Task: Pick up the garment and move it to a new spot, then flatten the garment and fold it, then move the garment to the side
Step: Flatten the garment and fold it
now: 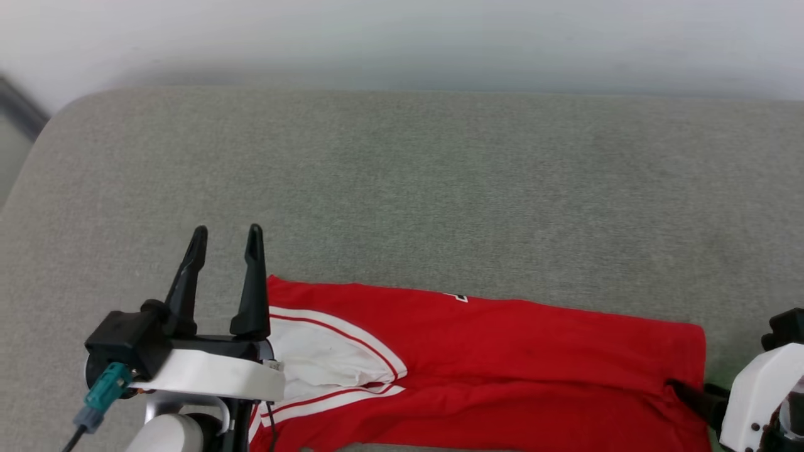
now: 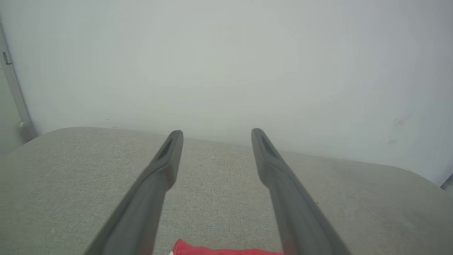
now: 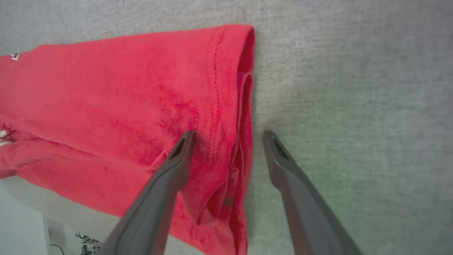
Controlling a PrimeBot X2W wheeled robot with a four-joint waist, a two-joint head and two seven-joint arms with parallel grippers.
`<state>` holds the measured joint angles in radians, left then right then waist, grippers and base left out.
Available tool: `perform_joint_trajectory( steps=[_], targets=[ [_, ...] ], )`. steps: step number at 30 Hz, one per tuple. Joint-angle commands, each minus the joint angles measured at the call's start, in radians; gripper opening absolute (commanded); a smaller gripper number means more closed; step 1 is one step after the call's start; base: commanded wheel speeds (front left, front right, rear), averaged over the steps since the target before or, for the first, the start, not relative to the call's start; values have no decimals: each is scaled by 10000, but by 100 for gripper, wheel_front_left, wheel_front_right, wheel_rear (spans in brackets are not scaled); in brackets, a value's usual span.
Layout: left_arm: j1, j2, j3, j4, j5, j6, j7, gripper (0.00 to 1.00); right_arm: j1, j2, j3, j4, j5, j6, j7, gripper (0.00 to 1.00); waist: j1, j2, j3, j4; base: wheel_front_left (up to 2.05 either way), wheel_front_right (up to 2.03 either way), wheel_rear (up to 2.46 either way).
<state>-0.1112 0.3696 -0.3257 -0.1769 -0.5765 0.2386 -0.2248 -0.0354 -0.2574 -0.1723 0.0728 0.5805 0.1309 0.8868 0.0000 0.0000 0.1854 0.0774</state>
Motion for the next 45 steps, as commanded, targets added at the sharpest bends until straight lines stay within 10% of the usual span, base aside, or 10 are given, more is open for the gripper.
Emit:
perform_joint_trajectory(
  steps=[1,6,7,9,22,33,45],
  targets=[
    [-147,-44,-44,-13,31,-2,-57,100,98,-6,54,84,-37,-4,31,100,0,0,154,200,0,0,0],
    [-185,-57,-246,125,278,12,-59,100,260,507,487,838,270,-1,293,100,0,0,224,407,0,0,0],
    [-194,-57,-277,138,298,7,-64,100,306,538,574,955,319,-1,342,46,0,0,203,422,0,0,0],
    [-164,4,-329,189,356,42,-3,100,325,528,699,1003,394,7,273,0,0,0,148,405,0,0,0],
    [481,263,-29,216,308,397,3,100,-247,-415,592,299,755,-4,-31,0,0,0,-789,-302,0,0,0],
    [904,244,-162,154,408,631,67,100,-617,-899,-1677,984,322,-4,445,0,0,0,-1193,-844,0,0,0],
    [1077,117,-177,196,347,645,-62,100,-1487,1785,-2249,1356,2805,-2,3599,0,0,0,-1307,-956,0,0,0]
  ],
)
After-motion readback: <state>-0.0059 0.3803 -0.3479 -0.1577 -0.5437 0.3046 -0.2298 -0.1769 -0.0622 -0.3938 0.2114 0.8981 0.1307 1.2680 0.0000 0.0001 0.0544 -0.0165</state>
